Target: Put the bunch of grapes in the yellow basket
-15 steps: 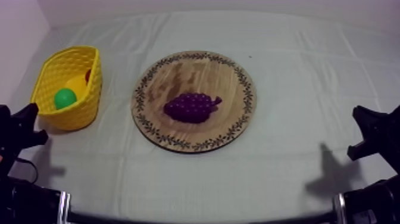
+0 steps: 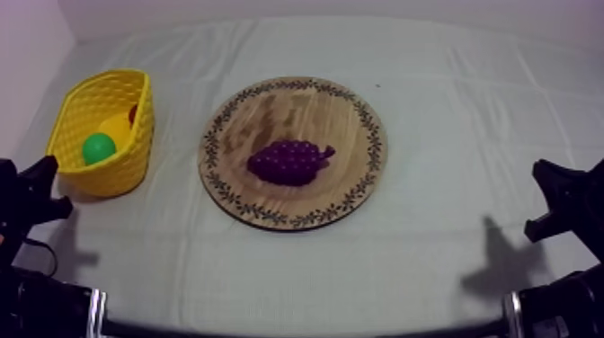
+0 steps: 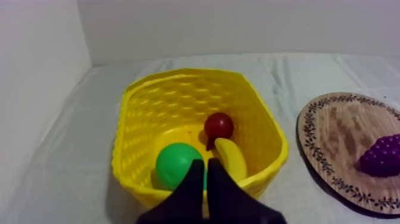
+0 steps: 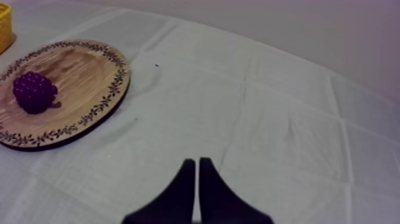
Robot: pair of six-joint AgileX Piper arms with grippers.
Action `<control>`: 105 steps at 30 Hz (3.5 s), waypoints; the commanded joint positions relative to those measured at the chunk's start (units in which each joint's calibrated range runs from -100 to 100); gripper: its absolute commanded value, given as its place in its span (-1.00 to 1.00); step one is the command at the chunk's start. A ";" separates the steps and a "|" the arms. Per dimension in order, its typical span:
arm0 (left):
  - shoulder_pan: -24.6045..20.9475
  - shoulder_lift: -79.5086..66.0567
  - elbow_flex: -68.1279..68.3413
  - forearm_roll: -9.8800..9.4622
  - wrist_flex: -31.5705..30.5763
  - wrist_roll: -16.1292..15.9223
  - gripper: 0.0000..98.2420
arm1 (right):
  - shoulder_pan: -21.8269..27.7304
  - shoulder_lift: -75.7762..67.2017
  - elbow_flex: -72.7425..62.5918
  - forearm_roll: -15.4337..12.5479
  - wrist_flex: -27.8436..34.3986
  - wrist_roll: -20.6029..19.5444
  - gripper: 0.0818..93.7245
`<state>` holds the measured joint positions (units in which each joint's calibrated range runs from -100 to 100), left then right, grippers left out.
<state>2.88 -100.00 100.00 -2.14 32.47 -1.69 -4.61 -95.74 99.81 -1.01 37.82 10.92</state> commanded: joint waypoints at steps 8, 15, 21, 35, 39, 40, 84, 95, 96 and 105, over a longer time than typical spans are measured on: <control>0.46 0.00 -0.07 0.06 0.02 -0.23 -1.00 | 0.02 -0.01 -0.03 0.01 0.00 -0.01 -0.99; 0.37 4.77 -3.13 -0.28 -3.12 -1.48 -1.00 | 0.02 -0.01 -0.03 0.01 0.00 -0.01 -0.99; 0.37 14.04 -12.73 -1.09 -2.38 -0.82 -1.00 | 0.02 -0.01 -0.03 0.01 0.00 -0.01 -0.99; 6.27 39.31 -45.06 -0.93 12.74 -2.04 -1.00 | 0.02 -0.01 -0.03 0.01 0.00 -0.01 -0.99; 9.95 46.47 -53.95 -1.17 16.68 -2.55 -1.00 | 0.02 -0.01 -0.03 0.01 0.00 -0.01 -0.99; 10.83 48.04 -55.85 -1.23 17.39 -2.66 -1.00 | 0.02 -0.01 -0.03 0.01 0.00 -0.01 -0.99; 29.81 94.07 -87.78 -1.70 28.46 -7.14 -1.00 | 0.02 -0.01 -0.03 0.01 0.00 -0.01 -0.99; 30.29 98.63 -89.52 -0.87 28.51 -9.38 -0.97 | 0.02 -0.01 -0.03 0.01 0.00 -0.01 -0.99; 30.27 98.85 -89.69 -0.85 28.51 -9.45 -0.93 | 0.02 -0.01 -0.03 0.01 0.00 -0.01 -0.99; 29.56 100.43 -91.69 0.06 32.35 -8.89 0.25 | 0.02 -0.01 -0.03 0.01 0.00 -0.01 -0.99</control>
<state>32.54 0.37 8.36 -2.30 63.83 -10.14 -4.61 -95.74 99.81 -1.01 37.82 10.93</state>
